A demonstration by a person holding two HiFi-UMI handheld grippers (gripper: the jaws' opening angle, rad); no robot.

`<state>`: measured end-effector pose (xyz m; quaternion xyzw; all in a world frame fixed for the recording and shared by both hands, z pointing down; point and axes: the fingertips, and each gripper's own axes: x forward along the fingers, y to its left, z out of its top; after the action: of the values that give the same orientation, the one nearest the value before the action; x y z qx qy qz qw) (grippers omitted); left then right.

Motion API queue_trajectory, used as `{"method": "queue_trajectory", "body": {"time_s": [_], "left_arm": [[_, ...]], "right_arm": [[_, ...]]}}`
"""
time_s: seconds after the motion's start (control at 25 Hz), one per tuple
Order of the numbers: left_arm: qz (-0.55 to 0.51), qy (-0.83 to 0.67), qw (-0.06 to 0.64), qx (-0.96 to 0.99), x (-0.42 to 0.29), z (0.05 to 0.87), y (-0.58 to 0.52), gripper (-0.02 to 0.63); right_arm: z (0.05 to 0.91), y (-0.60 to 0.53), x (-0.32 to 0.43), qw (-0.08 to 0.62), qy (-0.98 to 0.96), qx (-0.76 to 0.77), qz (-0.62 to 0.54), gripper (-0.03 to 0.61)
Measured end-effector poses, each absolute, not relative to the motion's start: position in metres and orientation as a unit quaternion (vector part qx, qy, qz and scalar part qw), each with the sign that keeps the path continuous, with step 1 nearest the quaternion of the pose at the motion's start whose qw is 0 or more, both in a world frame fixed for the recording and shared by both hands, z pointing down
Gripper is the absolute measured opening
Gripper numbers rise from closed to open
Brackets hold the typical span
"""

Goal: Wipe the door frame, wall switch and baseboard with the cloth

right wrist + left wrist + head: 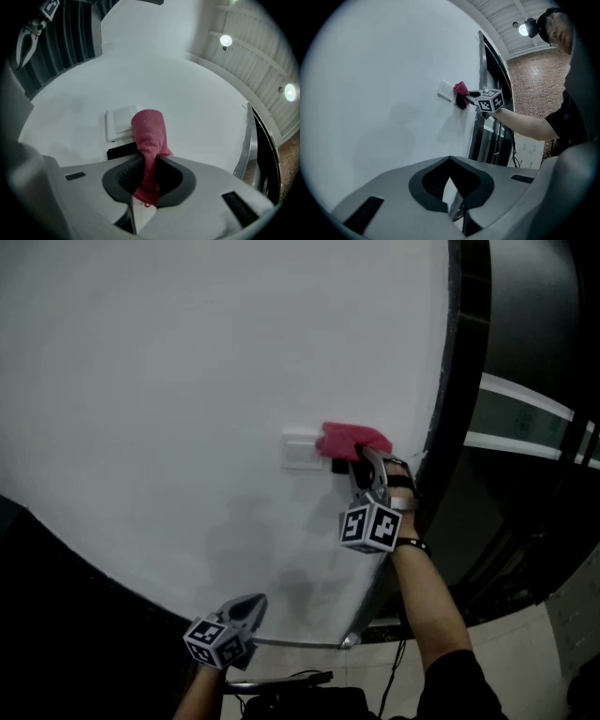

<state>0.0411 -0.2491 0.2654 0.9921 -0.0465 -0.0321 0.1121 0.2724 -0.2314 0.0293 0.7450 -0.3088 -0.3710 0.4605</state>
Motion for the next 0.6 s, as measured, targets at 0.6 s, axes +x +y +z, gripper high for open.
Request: {"method": "queue_trajectory", "body": {"time_s": [0.6], "left_arm": [[-0.025,-0.048,0.112,0.992,0.039,0.268,-0.253,0.003]], "right_arm": [[0.067,-0.233,0.259,0.411,-0.395,0.763,-0.304,0.066]]}}
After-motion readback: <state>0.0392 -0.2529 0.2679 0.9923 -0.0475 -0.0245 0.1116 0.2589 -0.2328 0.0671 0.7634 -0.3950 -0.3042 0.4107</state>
